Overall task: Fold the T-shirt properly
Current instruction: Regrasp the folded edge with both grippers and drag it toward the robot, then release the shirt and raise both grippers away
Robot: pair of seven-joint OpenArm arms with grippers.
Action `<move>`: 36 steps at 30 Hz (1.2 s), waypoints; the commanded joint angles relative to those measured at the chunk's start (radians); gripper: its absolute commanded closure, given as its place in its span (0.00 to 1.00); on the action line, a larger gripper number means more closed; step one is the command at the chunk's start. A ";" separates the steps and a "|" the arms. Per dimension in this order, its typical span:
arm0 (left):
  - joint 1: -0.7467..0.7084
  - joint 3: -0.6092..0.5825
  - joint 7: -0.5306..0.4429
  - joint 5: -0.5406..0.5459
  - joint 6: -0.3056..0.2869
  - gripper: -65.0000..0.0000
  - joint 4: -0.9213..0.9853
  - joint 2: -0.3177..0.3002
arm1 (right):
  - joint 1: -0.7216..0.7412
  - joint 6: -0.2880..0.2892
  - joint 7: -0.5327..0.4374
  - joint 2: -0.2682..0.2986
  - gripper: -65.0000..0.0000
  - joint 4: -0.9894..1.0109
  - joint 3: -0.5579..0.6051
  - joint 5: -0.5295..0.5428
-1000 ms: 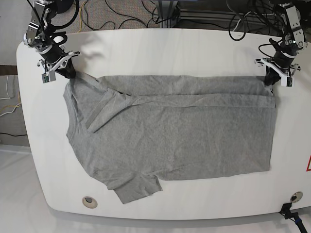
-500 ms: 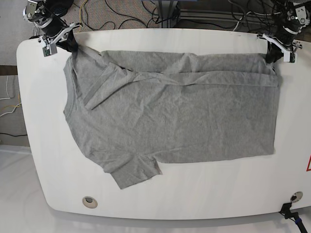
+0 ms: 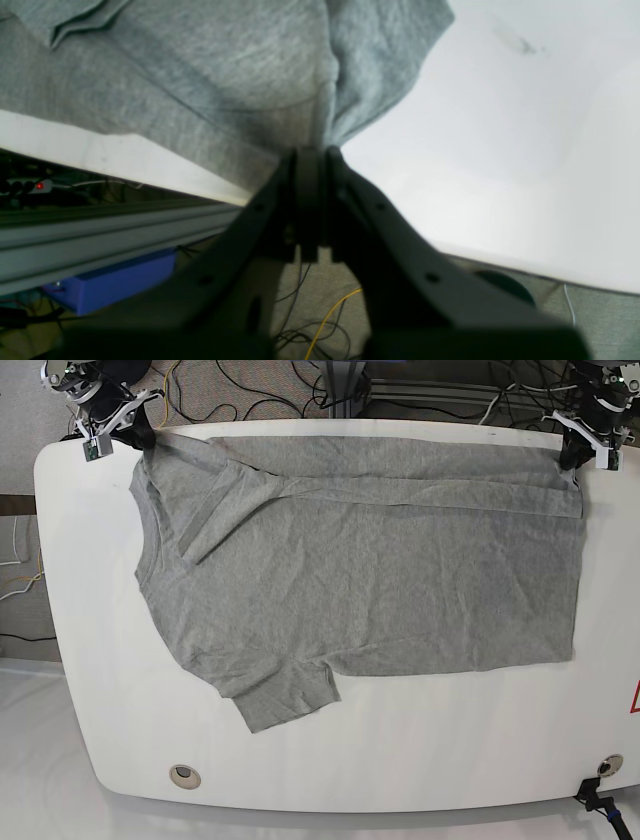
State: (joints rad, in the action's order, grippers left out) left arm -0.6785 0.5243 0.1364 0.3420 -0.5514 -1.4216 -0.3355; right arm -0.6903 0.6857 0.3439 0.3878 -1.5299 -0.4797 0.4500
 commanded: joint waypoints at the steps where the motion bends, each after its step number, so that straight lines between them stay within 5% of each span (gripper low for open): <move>1: -0.031 -0.013 0.173 -0.108 0.023 1.00 0.025 0.006 | -0.019 -0.019 0.120 0.003 1.00 0.013 0.008 -0.086; 7: -0.031 -0.013 0.174 -0.108 0.023 1.00 0.025 0.003 | -0.019 -0.022 0.120 0.003 1.00 0.012 0.003 -0.076; 9: -0.030 -0.008 0.174 -0.106 0.023 0.82 0.023 0.003 | -0.009 -0.021 0.120 0.001 0.97 0.012 0.002 -0.076; 12: -0.027 -0.008 0.174 -0.106 0.023 0.71 0.023 0.002 | -0.006 -0.021 0.120 0.001 0.84 0.010 0.002 -0.076; 22: 0.003 -0.006 0.174 -0.105 0.023 0.70 -0.012 -0.049 | -0.002 -0.027 0.126 0.001 0.51 -0.125 -0.037 -0.084; 26: 0.000 -0.003 0.193 -0.106 0.023 0.70 -0.103 -0.053 | 0.007 -0.021 0.188 0.004 0.50 -0.171 -0.086 -0.084; 36: 0.010 0.145 0.417 -0.108 -0.039 0.70 -0.420 -0.053 | 0.008 -0.021 0.248 0.001 0.50 -0.337 -0.092 -0.084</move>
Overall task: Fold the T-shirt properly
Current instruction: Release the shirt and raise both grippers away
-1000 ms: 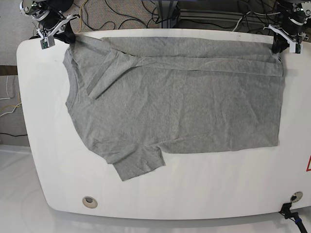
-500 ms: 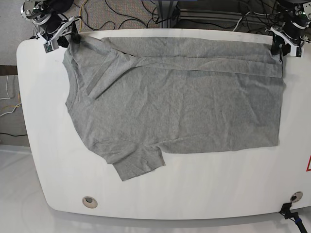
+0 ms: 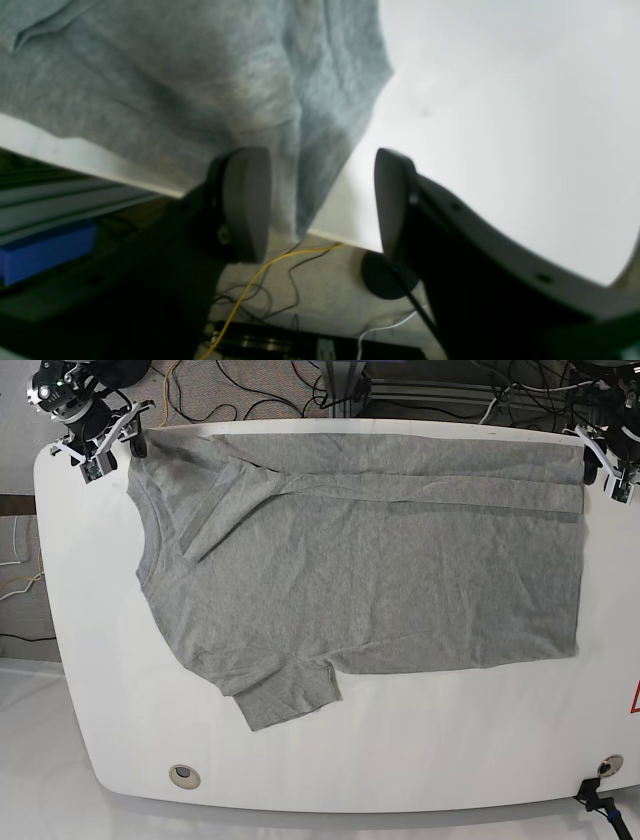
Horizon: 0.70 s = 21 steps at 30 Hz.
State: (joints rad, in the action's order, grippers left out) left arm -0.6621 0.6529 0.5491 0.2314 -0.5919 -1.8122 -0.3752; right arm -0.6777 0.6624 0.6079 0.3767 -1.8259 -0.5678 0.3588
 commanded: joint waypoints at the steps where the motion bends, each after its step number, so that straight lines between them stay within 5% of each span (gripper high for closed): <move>1: 0.008 0.021 0.009 0.003 0.002 0.70 -0.041 -0.014 | -0.003 0.001 -0.016 0.012 0.50 -0.047 -0.002 0.010; 6: 0.103 0.009 0.019 0.003 0.007 0.70 -0.050 -0.005 | 0.062 0.003 -0.016 -0.031 0.50 -0.081 0.001 0.007; 14: 0.259 -0.107 0.010 -0.149 0.037 0.70 -0.048 0.163 | 0.178 -0.005 -0.016 -0.057 0.51 -0.079 0.110 0.006; 21: 0.295 -0.176 -0.142 -0.226 0.042 0.70 -0.036 0.269 | 0.249 -0.062 -0.019 -0.094 0.51 -0.071 0.188 0.004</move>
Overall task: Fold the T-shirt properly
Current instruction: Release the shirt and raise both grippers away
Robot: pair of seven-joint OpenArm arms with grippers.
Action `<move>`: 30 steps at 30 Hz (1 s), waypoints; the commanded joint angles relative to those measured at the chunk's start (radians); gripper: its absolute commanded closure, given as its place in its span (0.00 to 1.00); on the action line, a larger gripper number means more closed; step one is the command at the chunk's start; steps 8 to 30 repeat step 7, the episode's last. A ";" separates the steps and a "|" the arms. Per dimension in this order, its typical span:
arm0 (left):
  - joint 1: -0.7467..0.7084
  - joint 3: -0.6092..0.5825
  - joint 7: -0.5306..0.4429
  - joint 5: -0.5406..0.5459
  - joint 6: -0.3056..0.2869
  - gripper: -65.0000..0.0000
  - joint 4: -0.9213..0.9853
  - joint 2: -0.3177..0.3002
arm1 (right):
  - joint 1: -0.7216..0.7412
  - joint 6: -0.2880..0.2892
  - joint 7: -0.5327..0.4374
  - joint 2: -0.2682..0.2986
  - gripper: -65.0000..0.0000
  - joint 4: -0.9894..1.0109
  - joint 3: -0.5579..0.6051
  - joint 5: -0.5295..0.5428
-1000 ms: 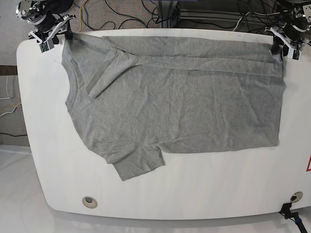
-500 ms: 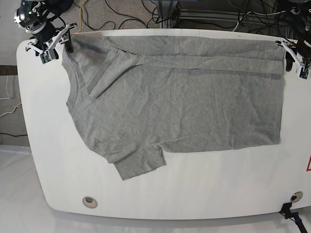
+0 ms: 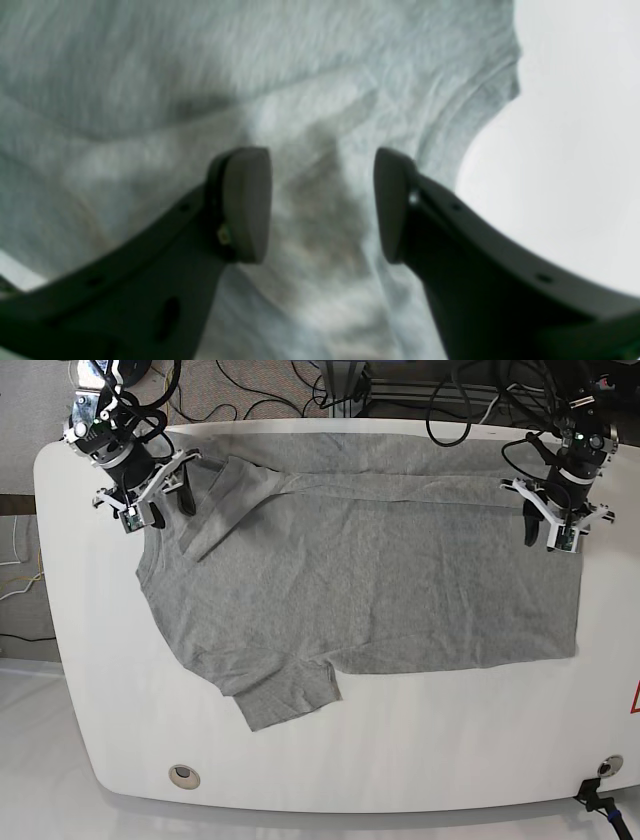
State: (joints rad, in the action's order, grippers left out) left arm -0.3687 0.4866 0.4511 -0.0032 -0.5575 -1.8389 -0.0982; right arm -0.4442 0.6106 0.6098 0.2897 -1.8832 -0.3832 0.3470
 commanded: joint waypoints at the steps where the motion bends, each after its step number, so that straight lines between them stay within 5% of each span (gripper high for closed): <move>1: 0.001 -0.022 -0.054 0.009 0.009 0.70 0.002 -0.007 | 0.028 -0.016 -0.021 -0.008 0.51 -0.014 0.005 0.016; 7: 0.038 -0.029 -0.100 0.009 0.009 0.70 0.066 -0.007 | 0.101 -0.008 -0.023 -0.083 0.51 -0.014 0.026 -0.096; 30: 0.038 -0.029 -0.100 0.009 0.009 0.70 0.066 -0.007 | 0.101 -0.008 -0.023 -0.083 0.51 -0.014 0.026 -0.096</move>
